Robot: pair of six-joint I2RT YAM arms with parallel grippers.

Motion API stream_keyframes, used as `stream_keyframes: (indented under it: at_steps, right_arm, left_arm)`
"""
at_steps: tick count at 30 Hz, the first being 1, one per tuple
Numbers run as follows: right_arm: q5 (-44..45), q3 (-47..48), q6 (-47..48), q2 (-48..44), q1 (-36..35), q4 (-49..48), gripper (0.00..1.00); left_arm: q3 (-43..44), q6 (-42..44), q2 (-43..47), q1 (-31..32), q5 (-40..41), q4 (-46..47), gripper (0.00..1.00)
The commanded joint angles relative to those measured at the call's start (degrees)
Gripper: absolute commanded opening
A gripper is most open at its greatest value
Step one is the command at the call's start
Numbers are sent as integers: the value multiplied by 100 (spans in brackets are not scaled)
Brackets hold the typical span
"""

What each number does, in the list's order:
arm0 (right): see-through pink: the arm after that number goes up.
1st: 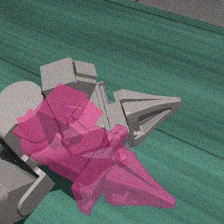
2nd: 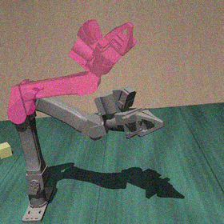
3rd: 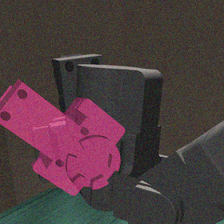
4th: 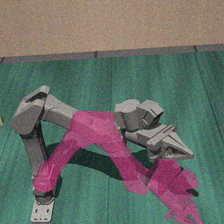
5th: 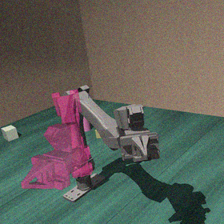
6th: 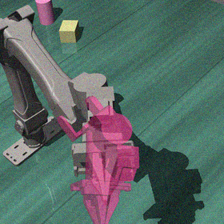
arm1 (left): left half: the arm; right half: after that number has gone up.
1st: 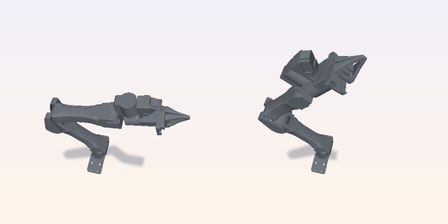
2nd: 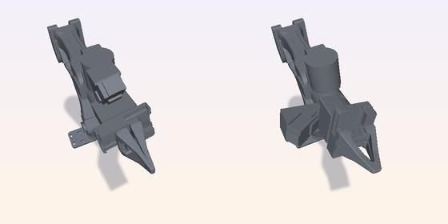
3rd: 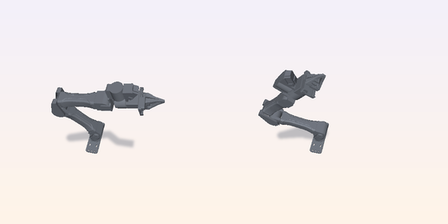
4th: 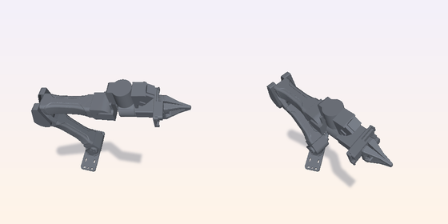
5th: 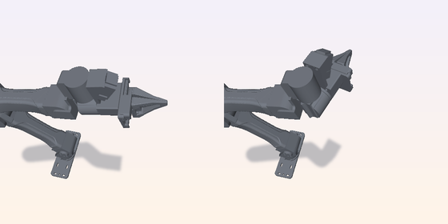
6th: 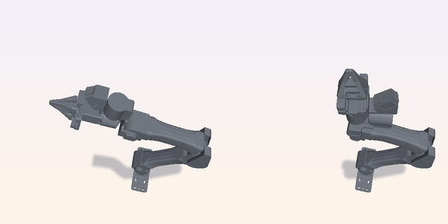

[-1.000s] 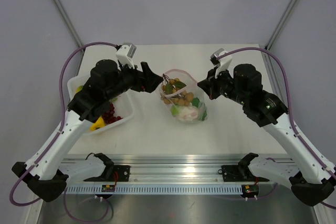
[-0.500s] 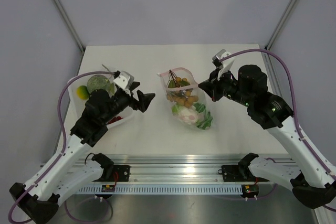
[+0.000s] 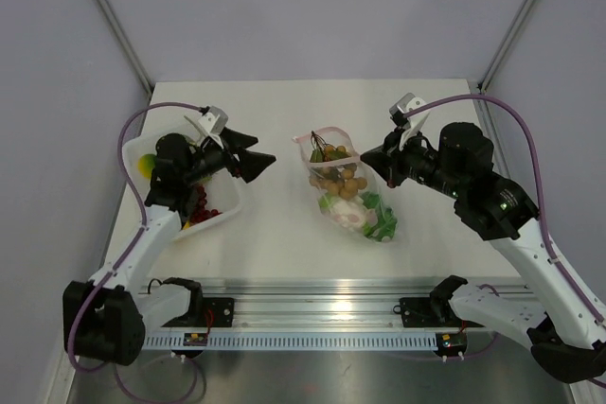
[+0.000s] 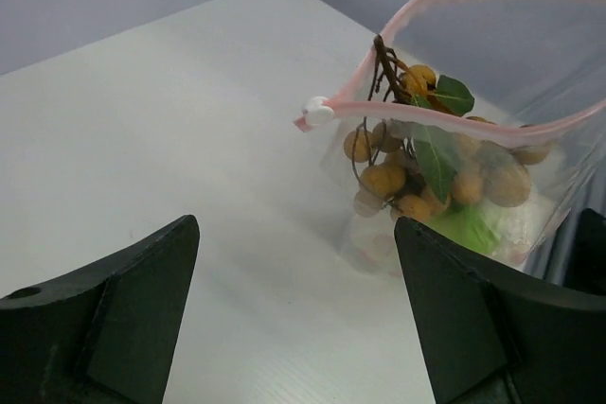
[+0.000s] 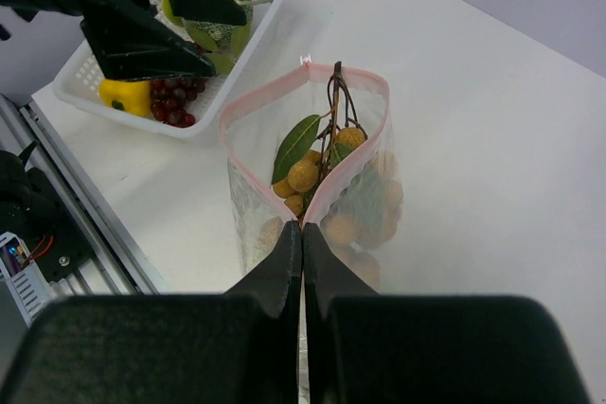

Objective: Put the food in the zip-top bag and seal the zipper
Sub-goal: Adjust the zipper food storage bag at the center of the board.

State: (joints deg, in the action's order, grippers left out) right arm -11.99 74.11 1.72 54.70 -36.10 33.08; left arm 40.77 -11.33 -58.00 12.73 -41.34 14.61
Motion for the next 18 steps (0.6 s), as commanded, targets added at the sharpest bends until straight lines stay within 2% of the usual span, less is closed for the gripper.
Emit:
stream_keyframes:
  at_steps: [1,3,4,5,6,8,9,11,12,18]
  right_arm:
    - [-234,34,136,-135,24,-293,0]
    - [-260,7,127,-135,33,-302,0]
    - [-278,16,119,-109,33,-311,0]
    - [-313,16,118,-100,33,-311,0]
    - [-339,34,110,-91,33,-311,0]
    - [-392,69,110,-82,33,-302,0]
    - [-409,86,110,-73,33,-293,0]
    - [-427,104,110,-64,33,-258,0]
    - [-427,130,110,-64,33,-241,0]
    - [-480,148,75,-73,24,-162,0]
  left_arm:
    - [255,-1228,-694,-315,-2077,1760,86]
    - [98,-1850,-1151,-306,-2246,2481,86]
    - [-24,-2116,-1292,-315,-2316,3651,86]
    - [-174,-2354,-1424,-315,-2360,4228,86]
    - [-314,-2878,-1747,-306,-2413,5261,86]
    - [-307,-3443,-2117,-315,-2536,6146,85]
    - [-263,-4020,-2554,-315,-2563,6585,84]
    - [-202,-4664,-2996,-324,-2589,8008,79]
    - [-123,-4885,-3146,-315,-2581,8083,79]
    - [1,-4598,-3358,-210,-2405,8005,80]
